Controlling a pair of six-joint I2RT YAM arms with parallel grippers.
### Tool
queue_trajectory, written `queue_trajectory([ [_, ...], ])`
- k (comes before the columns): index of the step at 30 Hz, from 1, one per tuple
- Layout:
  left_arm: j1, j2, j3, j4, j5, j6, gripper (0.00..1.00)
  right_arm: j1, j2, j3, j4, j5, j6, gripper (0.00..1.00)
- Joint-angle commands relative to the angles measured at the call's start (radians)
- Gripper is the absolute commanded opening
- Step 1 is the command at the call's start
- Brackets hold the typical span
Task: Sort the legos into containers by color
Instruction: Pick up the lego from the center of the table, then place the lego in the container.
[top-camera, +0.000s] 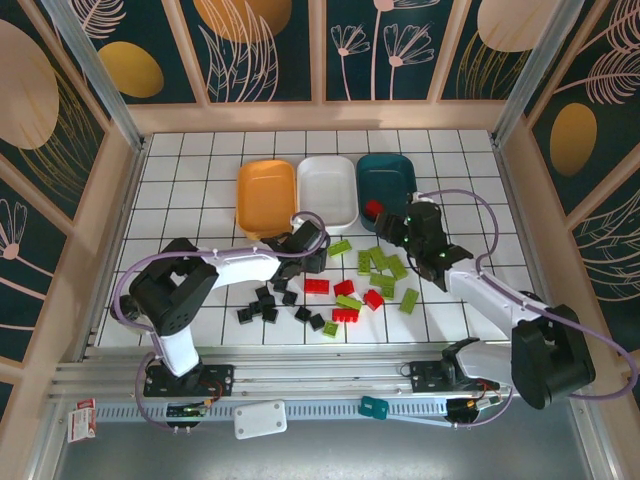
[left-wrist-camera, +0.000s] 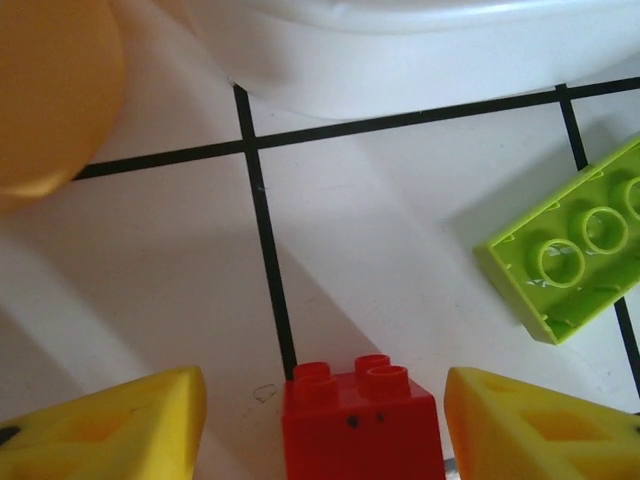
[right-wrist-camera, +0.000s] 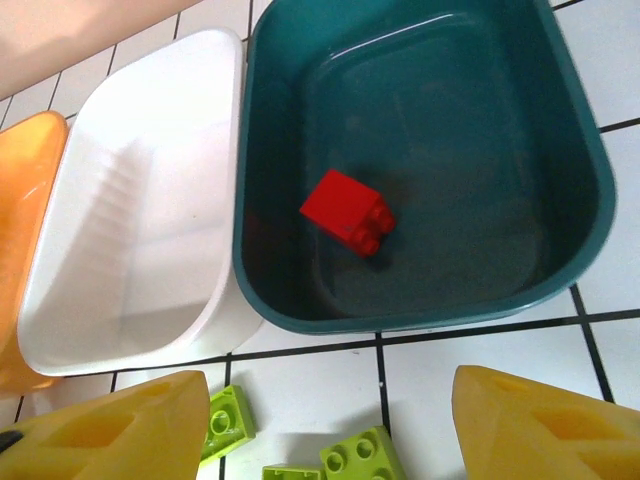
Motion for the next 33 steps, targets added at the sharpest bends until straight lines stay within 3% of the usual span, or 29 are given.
queue_trajectory([
  [1,-0.01,0.035,0.017,-0.003,0.013,-0.004,0.53,-0.011,-0.037,-0.017,-0.009,0.039,0.024,0.66],
  [8,-0.018,-0.022,0.015,0.002,0.041,-0.019,0.34,-0.019,-0.076,-0.026,-0.027,0.073,0.038,0.66],
  [14,-0.018,-0.046,0.157,0.023,0.164,-0.015,0.32,-0.023,-0.154,-0.085,-0.022,0.121,0.084,0.66],
  [19,-0.018,0.127,0.456,0.001,0.229,0.012,0.31,-0.026,-0.242,-0.14,-0.022,0.148,0.129,0.66],
  [27,-0.01,0.478,0.991,-0.143,0.22,0.038,0.32,-0.023,-0.283,-0.156,-0.064,0.12,0.138,0.66],
  [33,0.019,0.625,1.225,-0.176,0.257,-0.003,0.46,-0.019,-0.307,-0.183,-0.075,0.077,0.152,0.66],
])
